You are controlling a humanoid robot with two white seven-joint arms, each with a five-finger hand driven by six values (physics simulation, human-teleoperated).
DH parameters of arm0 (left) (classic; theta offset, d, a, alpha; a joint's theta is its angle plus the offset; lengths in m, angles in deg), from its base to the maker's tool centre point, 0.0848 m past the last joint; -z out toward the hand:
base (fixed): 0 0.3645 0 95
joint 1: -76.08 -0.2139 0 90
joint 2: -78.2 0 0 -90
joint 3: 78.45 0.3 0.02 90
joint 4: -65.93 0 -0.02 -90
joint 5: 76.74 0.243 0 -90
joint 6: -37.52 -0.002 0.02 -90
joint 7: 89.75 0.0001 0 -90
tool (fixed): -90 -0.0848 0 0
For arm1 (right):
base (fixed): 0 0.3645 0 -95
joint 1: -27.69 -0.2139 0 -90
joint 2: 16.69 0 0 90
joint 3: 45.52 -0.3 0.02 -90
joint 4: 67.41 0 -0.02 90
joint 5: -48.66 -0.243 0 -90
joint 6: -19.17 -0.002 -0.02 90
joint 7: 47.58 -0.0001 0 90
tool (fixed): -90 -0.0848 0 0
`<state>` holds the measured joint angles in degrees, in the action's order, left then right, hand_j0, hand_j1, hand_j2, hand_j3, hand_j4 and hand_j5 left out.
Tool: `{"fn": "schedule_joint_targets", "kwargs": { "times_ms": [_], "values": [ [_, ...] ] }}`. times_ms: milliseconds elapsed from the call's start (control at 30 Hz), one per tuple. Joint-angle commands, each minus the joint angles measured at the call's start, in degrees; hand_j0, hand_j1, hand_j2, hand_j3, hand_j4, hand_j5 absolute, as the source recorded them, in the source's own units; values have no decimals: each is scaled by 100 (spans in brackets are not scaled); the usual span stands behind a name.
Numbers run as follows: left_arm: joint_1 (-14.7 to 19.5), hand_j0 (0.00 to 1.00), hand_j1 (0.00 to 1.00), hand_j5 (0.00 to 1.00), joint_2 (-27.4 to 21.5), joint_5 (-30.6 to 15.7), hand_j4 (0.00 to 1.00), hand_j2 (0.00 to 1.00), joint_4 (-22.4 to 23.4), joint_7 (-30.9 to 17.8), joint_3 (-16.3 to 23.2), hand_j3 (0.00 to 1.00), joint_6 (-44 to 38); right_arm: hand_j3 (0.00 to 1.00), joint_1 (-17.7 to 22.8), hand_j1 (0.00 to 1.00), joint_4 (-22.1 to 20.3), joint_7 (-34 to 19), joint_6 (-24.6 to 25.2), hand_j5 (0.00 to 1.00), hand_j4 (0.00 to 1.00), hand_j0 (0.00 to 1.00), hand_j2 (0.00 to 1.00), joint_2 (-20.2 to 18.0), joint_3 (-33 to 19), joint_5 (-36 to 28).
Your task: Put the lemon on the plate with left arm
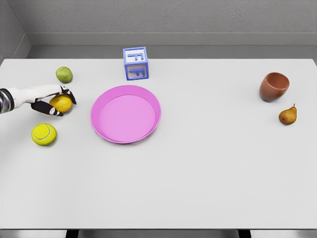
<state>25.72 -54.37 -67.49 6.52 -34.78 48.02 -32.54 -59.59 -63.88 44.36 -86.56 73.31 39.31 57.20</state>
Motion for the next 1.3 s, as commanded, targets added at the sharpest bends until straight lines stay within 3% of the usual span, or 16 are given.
{"fn": "schedule_joint_targets", "kwargs": {
  "times_ms": [0, 333, 1267],
  "values": [
    [9, 49, 49, 49, -6, -37, 49, 49, -18, 4, -18, 49, -8, 100, 9, 100, -1, -1, 0, 100, 100, 100, 100, 0, -1, -2],
    [0, 43, 43, 43, -15, -63, 43, 43, -158, 4, -106, 43, -8, 100, 0, 100, -1, -1, 0, 100, 100, 100, 100, 0, -1, -2],
    [0, 41, 41, 41, -59, -63, 41, 41, -1020, 4, -290, 41, 36, 100, 0, 100, -1, -1, 0, 100, 100, 100, 100, 0, -1, -2]
  ]
}}
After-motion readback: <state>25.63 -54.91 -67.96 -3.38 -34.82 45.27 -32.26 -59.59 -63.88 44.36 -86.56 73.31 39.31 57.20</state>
